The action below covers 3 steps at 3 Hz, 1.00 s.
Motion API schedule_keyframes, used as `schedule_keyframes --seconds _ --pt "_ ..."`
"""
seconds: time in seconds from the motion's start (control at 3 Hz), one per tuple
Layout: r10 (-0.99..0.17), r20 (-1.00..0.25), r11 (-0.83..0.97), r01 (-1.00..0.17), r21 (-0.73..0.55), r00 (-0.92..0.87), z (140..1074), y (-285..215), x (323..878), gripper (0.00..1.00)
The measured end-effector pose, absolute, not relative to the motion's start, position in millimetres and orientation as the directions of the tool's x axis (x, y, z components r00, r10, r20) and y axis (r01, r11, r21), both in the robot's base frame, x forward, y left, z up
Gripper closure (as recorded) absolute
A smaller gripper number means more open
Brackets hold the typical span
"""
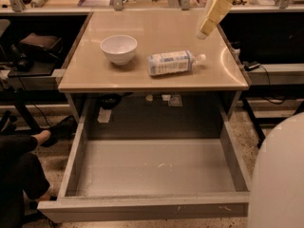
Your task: Place blue plastic bottle into top drawer
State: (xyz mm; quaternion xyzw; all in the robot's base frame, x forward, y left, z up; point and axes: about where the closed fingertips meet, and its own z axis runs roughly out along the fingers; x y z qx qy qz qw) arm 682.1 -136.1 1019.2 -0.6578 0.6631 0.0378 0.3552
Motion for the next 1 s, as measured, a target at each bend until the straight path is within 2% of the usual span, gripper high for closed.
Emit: schedule_keyframes --seconds 0.67,1.0 --pt "-0.899 -0.389 -0.035 -0.919 -0.392 0.201 969.4 -69.9 732.8 0.00" --pt "-0.879 -0.391 -0.137 -0.931 -0.339 0.272 930.0 -30.0 744.6 0.00"
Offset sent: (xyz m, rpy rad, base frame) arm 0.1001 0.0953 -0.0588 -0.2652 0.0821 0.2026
